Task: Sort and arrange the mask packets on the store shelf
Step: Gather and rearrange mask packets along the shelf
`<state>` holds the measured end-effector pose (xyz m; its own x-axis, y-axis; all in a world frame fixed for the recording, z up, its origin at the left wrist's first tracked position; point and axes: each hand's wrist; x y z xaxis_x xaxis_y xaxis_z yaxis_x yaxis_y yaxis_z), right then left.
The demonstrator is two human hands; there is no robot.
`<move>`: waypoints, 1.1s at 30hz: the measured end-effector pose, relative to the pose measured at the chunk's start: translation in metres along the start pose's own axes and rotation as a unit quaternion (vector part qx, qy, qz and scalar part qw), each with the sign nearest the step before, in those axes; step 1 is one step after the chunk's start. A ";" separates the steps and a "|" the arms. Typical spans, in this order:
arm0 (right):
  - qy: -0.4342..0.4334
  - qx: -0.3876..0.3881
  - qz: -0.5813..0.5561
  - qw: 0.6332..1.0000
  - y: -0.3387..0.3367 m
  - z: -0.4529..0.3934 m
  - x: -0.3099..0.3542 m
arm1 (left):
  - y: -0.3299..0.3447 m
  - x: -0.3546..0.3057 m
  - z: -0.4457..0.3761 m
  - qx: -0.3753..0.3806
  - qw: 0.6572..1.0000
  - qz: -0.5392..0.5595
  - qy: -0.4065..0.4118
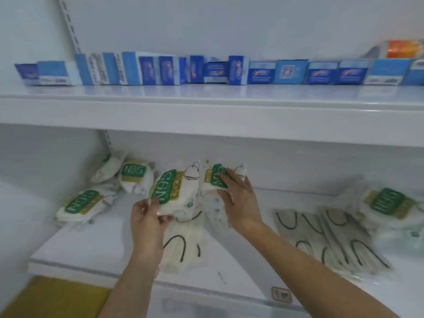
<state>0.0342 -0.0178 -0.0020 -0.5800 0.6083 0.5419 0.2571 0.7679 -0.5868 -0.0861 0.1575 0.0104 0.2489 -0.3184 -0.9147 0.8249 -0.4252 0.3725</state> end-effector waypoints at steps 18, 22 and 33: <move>0.182 -0.252 0.182 0.933 -0.315 0.159 -0.209 | 0.230 0.147 0.279 0.294 0.946 -0.084 -0.109; 0.251 -0.297 0.165 0.906 -0.348 0.165 -0.256 | 0.253 0.162 0.317 0.305 0.940 -0.100 -0.119; 0.276 -0.013 0.233 0.932 -0.413 0.145 -0.353 | 0.274 0.217 0.359 0.448 0.735 -0.441 0.256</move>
<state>0.0202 -0.5787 -0.0379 0.0833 0.8827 0.4625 0.4057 0.3939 -0.8248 0.0120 -0.3328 -0.0297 0.1658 0.6775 -0.7166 0.1723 -0.7353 -0.6554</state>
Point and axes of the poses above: each hand's wrist, its own z-axis away from the middle knuckle, its own y-axis out of the palm, x = y × z, and after that the axes turned 11 degrees about -x, right-handed
